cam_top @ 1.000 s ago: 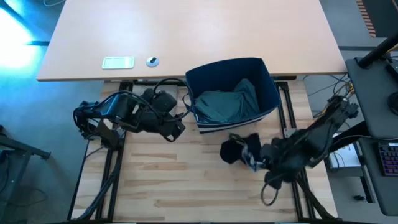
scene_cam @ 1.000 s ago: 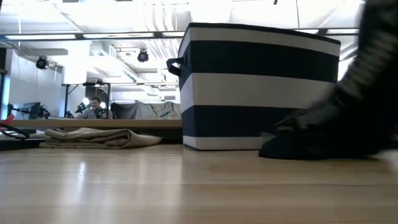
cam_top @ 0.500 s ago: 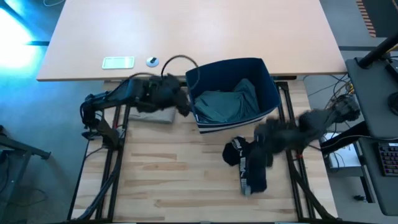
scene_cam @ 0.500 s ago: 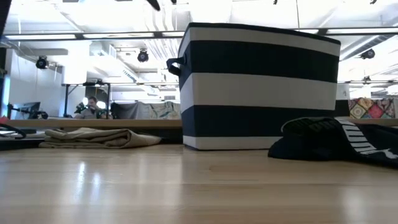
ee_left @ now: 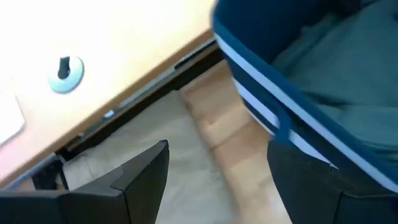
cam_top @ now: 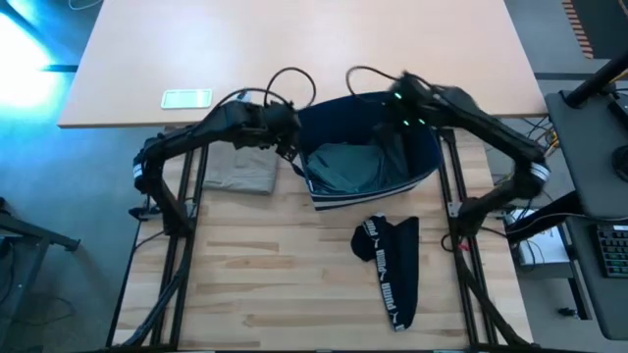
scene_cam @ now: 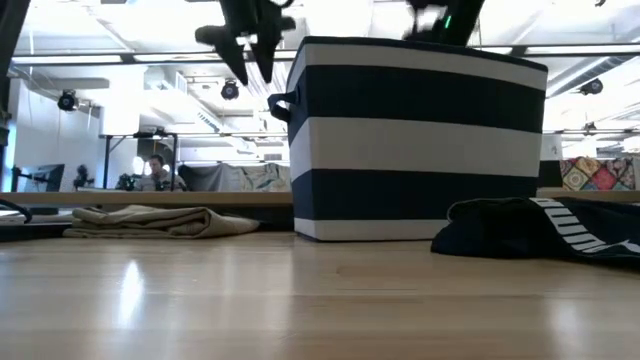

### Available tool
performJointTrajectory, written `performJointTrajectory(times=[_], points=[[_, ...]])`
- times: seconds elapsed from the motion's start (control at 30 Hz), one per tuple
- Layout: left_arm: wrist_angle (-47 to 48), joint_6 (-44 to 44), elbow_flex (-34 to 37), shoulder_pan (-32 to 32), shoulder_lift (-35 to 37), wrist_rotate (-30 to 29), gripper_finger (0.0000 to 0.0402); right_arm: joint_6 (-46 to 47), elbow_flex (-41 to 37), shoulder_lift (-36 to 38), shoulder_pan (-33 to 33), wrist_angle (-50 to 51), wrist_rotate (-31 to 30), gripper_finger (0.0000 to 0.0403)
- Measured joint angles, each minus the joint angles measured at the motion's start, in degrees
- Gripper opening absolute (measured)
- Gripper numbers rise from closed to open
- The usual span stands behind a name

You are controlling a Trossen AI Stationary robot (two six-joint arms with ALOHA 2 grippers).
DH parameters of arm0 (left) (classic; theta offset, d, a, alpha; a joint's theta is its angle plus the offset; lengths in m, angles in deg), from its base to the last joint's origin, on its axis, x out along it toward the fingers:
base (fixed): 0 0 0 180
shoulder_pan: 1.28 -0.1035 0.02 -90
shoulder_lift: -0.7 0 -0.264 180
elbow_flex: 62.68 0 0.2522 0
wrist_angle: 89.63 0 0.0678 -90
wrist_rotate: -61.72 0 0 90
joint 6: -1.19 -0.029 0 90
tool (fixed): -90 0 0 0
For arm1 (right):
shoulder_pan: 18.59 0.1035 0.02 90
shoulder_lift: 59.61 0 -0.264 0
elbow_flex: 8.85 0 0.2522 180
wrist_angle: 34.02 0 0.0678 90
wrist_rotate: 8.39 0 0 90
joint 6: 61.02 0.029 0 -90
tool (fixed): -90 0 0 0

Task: Fold Laundry from Bin
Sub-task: Remove the gray pants from the laundry basket

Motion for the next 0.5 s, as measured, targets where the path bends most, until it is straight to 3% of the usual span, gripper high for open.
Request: performJointTrajectory(times=[0.13,0.3,0.5], points=[[-2.14,-5.72,1.45,-3.90,0.05,0.07,0.0256,-2.76,0.00,-9.54,-5.07,-0.02,-0.57,0.0277],[-7.96,-11.37,1.27,-7.58,0.05,3.70,0.0256,-5.59,0.26,-16.89,-5.41,2.28,-5.61,0.0298],[-17.92,-20.80,1.20,-9.69,0.05,6.48,0.0256,-2.30,0.98,-19.62,-2.72,6.38,-1.74,0.0320]])
